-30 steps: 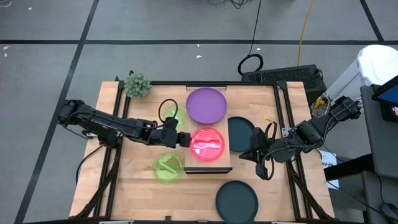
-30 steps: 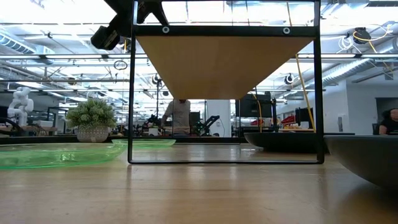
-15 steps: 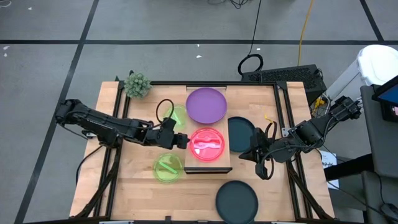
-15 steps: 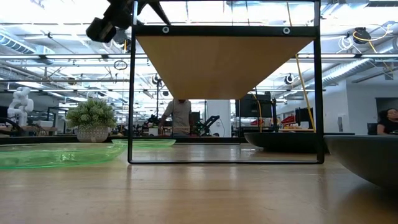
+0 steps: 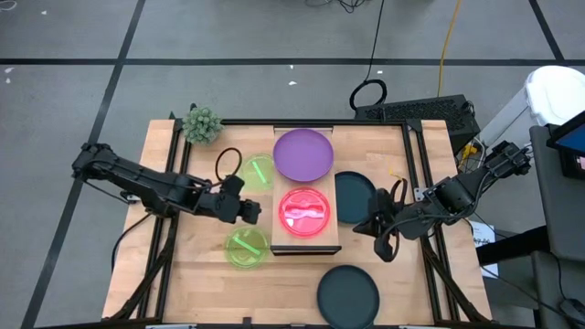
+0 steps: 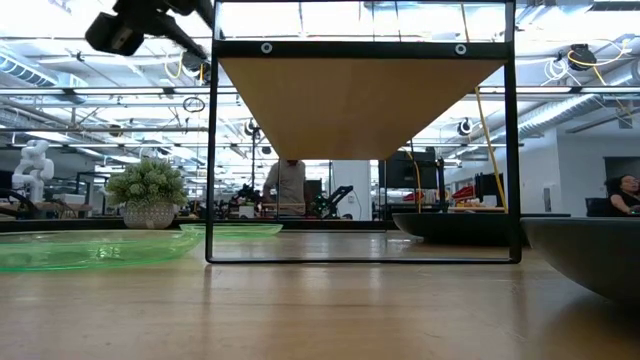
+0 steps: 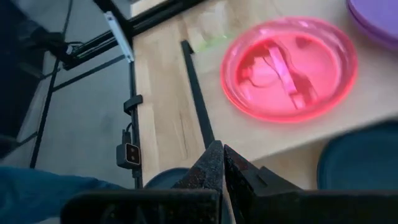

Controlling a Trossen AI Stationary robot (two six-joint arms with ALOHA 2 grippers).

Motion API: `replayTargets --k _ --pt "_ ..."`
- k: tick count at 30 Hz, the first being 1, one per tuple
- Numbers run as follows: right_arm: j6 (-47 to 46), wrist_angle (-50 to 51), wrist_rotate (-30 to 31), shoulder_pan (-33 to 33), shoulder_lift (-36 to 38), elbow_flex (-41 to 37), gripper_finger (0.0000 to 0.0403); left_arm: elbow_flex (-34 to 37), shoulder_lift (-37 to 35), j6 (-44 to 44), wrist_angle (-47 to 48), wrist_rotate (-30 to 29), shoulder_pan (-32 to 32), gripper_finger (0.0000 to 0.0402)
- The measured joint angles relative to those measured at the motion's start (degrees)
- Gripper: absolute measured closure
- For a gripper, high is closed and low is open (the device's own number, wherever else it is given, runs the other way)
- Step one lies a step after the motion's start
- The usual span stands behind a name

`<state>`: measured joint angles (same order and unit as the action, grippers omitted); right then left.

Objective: Place and stack plates onto a shelf
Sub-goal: Stack the bottom dark green plate on top of the purple plate on the shelf

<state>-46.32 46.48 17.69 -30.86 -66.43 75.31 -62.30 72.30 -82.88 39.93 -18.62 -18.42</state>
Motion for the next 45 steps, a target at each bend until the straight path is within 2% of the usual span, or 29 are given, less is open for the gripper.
replayTargets --k 4,8,12,17,23,27,34,41,45 --pt "-8.1 3.4 -0.2 0.0 0.0 0.0 0.0403 0.0 0.0 0.8 1.3 2.1 -1.1 0.0273" --pt "-17.4 6.1 -3.2 -0.2 0.0 -0.2 0.0403 0.0 0.0 1.8 1.8 3.7 -2.3 0.0273" --pt "-31.1 4.2 -8.2 -1.6 0.0 -3.8 0.0397 0.0 0.0 3.0 4.3 3.9 -2.9 0.0273" --pt "-41.2 -7.5 -15.3 -5.4 0.0 -13.4 0.0357 0.0 0.0 3.7 8.6 6.4 -3.9 0.0273" --pt "-55.6 -24.8 -17.9 -9.6 0.0 -26.3 0.0289 0.0 0.0 4.4 9.4 6.8 -5.4 0.0273" --pt "-62.4 -26.7 -17.9 -11.8 0.0 -31.4 0.0262 0.0 0.0 5.3 9.4 7.2 -6.3 0.0273" --pt "-63.0 -27.2 -17.9 -13.1 0.0 -37.6 0.0255 0.0 0.0 5.9 9.6 7.2 -8.1 0.0273" --pt "-56.5 -39.0 -17.6 -13.1 -0.4 -44.2 0.0255 0.0 0.0 6.1 9.6 6.2 -9.9 0.0273" --pt "-54.7 -38.8 -17.9 -13.2 -2.1 -45.5 0.0261 0.0 0.0 6.8 9.6 4.9 -10.0 0.0273"
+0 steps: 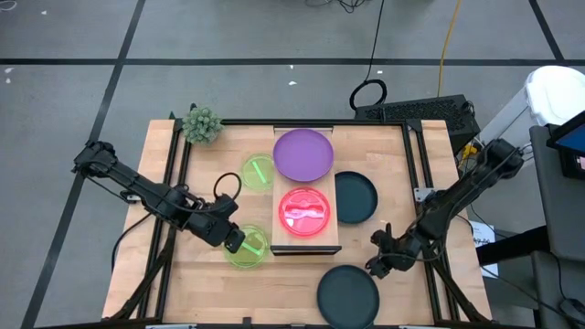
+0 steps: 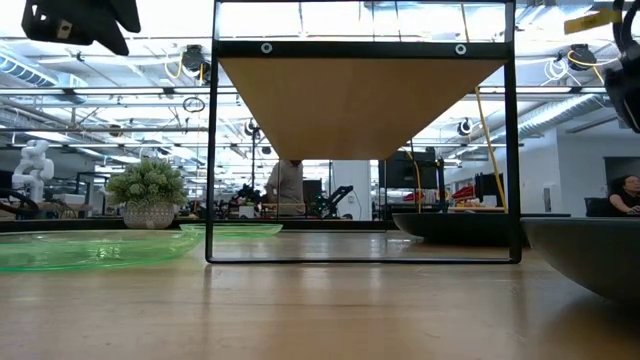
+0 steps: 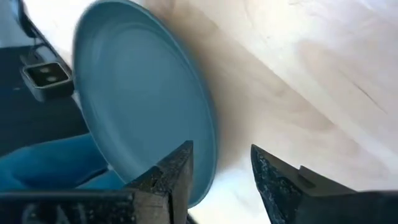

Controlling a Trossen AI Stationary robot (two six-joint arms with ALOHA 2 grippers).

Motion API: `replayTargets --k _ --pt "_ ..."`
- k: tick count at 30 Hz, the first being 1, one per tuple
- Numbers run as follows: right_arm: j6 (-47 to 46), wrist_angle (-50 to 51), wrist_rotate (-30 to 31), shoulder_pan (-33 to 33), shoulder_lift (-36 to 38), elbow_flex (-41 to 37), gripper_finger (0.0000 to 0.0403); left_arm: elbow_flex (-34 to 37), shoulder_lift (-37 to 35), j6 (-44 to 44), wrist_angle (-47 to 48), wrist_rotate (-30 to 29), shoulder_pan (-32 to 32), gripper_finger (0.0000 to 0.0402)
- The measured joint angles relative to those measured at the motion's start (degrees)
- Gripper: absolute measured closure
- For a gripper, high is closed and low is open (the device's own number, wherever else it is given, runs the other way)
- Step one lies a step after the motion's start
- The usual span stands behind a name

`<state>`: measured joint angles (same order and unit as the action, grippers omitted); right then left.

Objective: Place and stack plates onto a shelf
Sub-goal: Stack the bottom dark green plate on top of the purple plate on the shelf

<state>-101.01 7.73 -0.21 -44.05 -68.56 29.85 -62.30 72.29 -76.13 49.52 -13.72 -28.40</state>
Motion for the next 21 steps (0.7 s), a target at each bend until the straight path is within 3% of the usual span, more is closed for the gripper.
replayTargets --k 21 --pt "1.5 -11.5 -0.1 0.0 -14.4 0.3 0.03 0.0 0.0 3.0 0.1 -1.8 1.4 0.0273"
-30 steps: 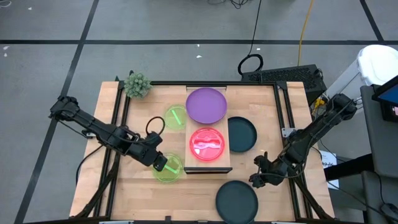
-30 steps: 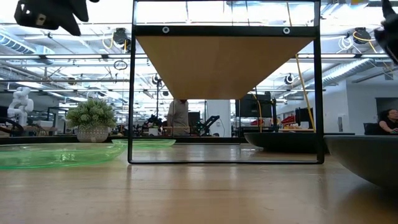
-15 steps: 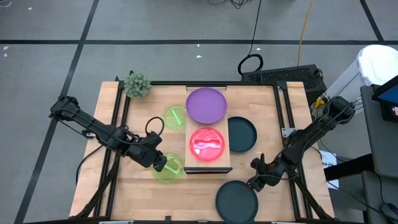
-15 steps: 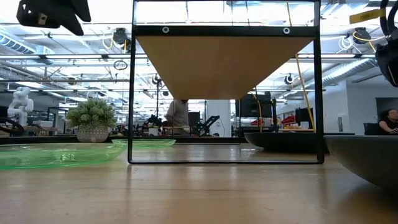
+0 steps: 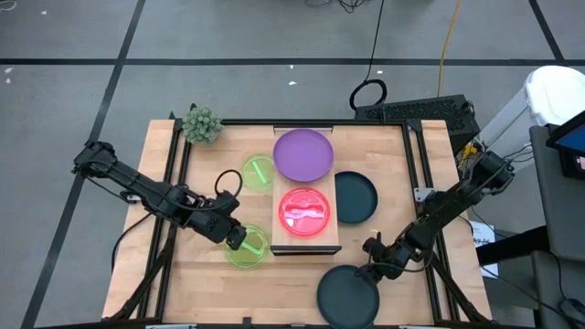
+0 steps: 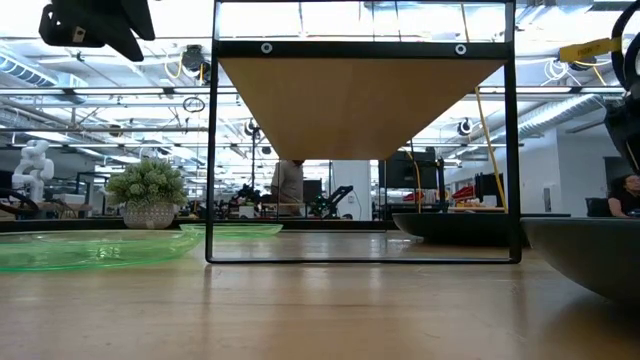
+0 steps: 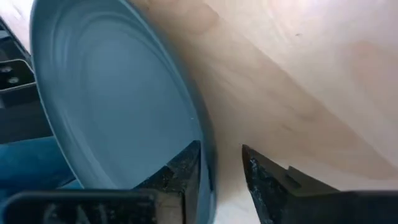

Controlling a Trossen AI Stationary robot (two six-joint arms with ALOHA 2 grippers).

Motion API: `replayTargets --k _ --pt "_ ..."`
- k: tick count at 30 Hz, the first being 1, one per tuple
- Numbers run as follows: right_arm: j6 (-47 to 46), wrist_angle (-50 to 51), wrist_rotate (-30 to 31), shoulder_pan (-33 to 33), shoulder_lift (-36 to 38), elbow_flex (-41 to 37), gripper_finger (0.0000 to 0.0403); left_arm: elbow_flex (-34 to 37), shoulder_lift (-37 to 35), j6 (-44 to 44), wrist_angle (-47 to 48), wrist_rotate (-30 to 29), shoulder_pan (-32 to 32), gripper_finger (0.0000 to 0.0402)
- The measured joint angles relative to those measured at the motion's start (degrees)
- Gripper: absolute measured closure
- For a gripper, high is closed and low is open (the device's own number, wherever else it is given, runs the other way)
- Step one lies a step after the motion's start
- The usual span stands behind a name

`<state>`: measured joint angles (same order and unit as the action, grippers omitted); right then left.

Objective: Place and stack plates onto a shelf
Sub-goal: Stack the bottom dark green plate on top of the purple plate on the shelf

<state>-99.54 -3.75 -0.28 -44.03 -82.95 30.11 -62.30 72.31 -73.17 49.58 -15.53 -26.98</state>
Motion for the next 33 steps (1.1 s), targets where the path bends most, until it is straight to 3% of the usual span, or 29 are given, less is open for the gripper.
replayTargets --k 11,22,33 --pt "-0.1 -2.1 0.1 0.0 -0.3 -0.1 0.0394 0.0 0.0 1.9 0.1 0.0 0.3 0.0273" --pt "-3.6 -4.8 0.2 0.0 1.1 0.6 0.0399 0.0 0.0 5.0 0.2 -0.1 2.0 0.0273" --pt "-4.8 -0.2 0.2 0.0 5.4 7.1 0.0401 0.0 0.0 8.5 0.3 -0.1 3.5 0.0273"
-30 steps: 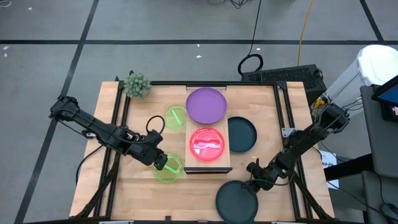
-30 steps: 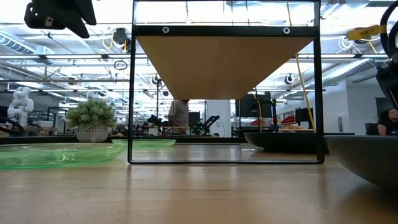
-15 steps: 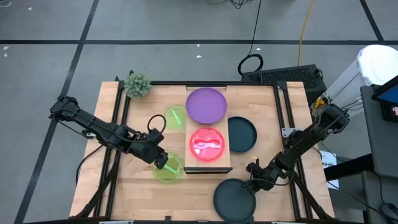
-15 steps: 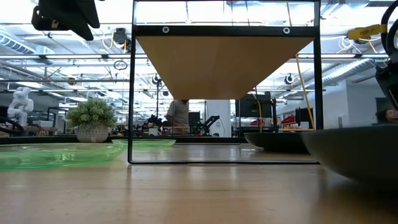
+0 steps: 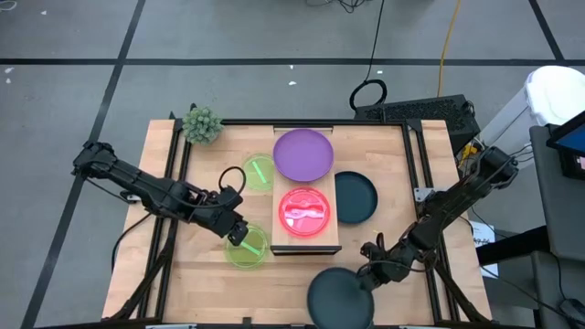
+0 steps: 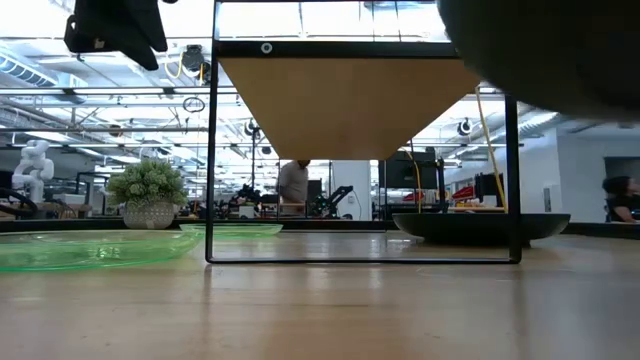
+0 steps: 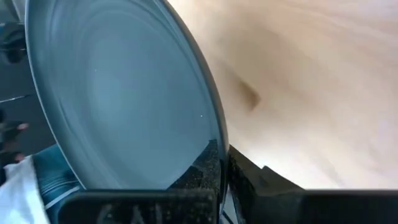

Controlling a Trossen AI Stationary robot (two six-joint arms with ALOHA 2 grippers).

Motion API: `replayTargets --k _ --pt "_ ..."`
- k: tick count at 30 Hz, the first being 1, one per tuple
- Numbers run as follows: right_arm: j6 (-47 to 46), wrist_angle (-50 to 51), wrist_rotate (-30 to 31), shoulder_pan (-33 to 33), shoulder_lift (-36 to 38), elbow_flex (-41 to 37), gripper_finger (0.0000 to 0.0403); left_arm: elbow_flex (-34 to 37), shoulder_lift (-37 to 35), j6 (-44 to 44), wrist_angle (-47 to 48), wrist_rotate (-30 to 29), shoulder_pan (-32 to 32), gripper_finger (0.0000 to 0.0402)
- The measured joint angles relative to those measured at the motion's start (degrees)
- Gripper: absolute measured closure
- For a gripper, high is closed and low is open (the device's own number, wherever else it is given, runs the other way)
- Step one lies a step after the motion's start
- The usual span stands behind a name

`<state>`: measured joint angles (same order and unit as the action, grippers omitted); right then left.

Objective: Place and stack plates onto a shelf
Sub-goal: Stack the bottom dark green plate on top of the purple plate on the shelf

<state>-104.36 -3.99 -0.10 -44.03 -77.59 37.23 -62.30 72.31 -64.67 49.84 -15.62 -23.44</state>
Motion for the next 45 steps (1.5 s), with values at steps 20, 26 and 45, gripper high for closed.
replayTargets --k 20,26,45 --pt "-0.3 5.1 25.0 0.7 3.9 16.5 0.0402 0.0 0.0 10.0 -0.1 0.3 5.3 0.0273" --pt "3.4 5.6 30.3 4.0 4.0 20.6 0.0403 0.0 0.0 12.1 -0.1 2.8 5.4 0.0273" --pt "16.4 25.0 27.1 29.5 16.3 21.2 0.0403 0.0 0.0 10.1 0.0 3.4 8.0 0.0273"
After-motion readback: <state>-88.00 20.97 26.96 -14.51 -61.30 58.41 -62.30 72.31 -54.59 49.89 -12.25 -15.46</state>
